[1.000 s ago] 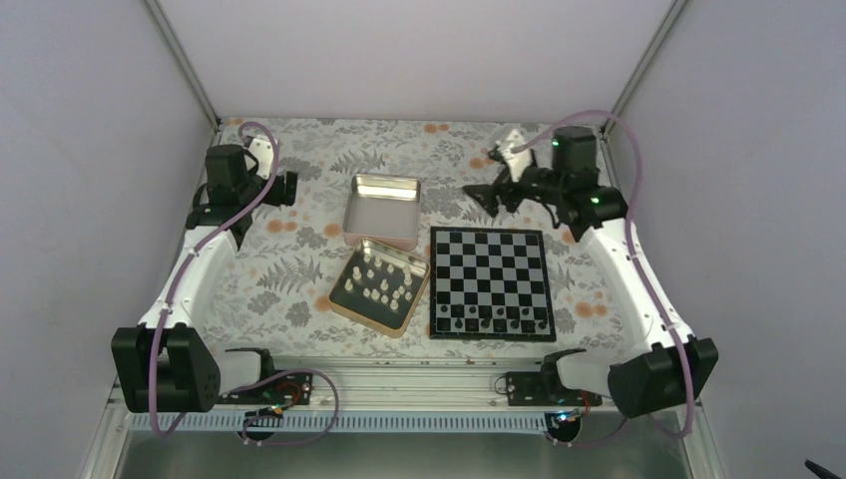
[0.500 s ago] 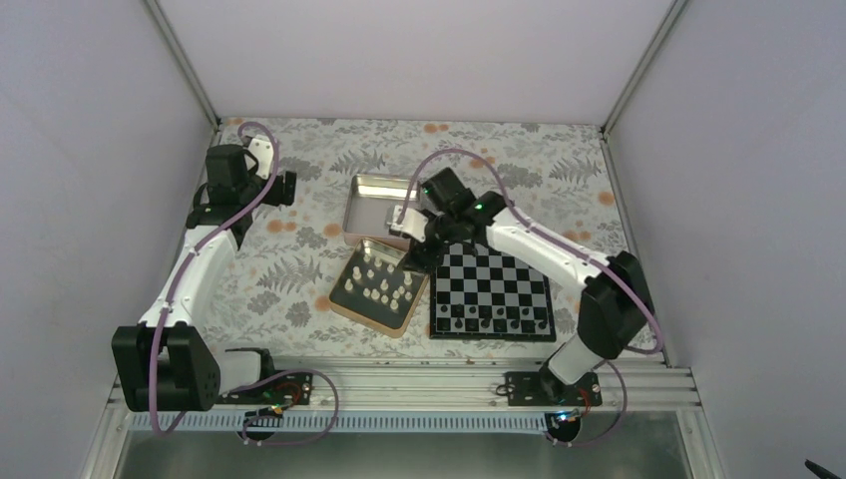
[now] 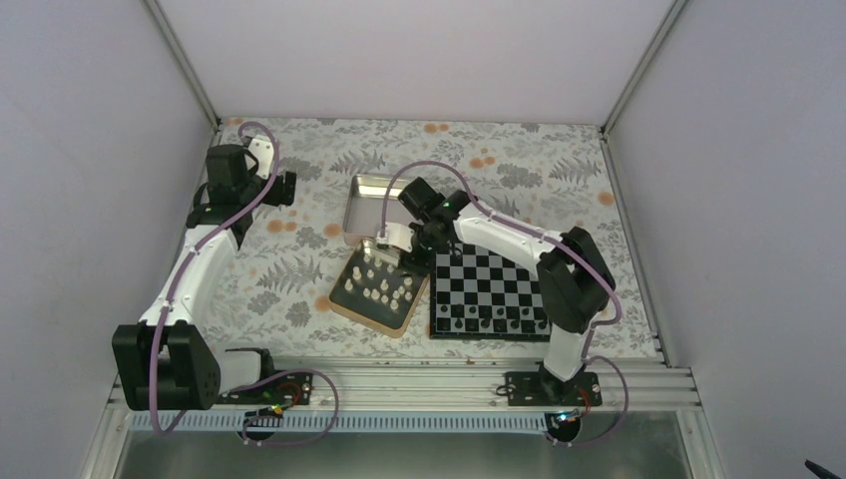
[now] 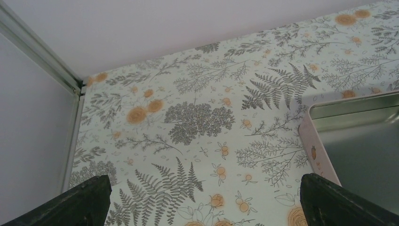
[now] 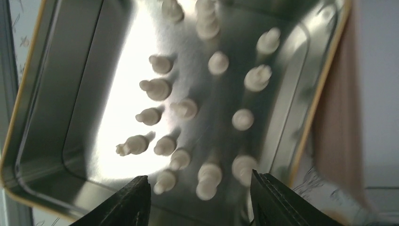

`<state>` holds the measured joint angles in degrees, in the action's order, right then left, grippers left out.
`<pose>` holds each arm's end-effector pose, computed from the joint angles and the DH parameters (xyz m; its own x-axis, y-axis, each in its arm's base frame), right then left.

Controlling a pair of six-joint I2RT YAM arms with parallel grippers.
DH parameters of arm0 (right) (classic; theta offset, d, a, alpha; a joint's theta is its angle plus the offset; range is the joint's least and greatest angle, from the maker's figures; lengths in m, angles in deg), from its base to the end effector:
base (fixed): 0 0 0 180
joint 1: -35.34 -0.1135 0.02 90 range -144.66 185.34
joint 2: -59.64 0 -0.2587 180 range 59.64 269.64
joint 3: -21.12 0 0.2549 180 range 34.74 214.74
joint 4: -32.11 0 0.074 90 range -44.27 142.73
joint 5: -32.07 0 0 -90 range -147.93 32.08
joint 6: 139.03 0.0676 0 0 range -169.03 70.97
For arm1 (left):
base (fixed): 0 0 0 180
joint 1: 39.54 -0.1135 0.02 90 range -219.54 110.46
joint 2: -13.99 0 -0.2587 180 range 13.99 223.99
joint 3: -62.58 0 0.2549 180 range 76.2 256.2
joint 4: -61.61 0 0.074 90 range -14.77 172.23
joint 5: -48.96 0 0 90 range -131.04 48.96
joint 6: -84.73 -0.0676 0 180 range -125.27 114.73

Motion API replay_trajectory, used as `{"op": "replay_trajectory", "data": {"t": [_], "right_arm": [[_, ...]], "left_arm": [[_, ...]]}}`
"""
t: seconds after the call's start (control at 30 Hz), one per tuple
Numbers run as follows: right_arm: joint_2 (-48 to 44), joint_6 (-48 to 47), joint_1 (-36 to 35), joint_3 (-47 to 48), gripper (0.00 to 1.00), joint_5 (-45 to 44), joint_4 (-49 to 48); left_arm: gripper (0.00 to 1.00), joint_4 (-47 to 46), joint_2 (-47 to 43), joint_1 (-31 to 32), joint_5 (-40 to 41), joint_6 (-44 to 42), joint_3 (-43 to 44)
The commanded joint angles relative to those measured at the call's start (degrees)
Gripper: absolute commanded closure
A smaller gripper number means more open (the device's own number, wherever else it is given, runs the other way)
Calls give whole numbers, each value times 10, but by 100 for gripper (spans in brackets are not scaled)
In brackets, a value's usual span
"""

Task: Set up the chess pieces on the board
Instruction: Pick up the chess piece from the storage box.

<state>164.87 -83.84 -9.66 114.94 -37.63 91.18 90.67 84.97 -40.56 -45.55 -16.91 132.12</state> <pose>0.2548 0.2879 0.1832 -0.1218 -0.8790 -0.4610 -0.9923 0.0968 0.0777 0.3124 0.0002 0.2799 -0.4869 0.1925 -0.8520 0.1514 0.9793 0.1348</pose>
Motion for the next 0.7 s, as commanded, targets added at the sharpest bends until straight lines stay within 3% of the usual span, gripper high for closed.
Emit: {"op": "replay_trajectory", "data": {"t": [0.0, 0.23, 0.67], "right_arm": [[-51, 1, -6, -44, 43, -6, 14], [-63, 1, -6, -99, 41, -12, -4], [-20, 3, -6, -87, 42, -21, -37]], "left_arm": [[0, -6, 6, -4, 0, -8, -5], [0, -6, 11, -4, -2, -11, -5], [0, -5, 7, -4, -1, -11, -6]]}}
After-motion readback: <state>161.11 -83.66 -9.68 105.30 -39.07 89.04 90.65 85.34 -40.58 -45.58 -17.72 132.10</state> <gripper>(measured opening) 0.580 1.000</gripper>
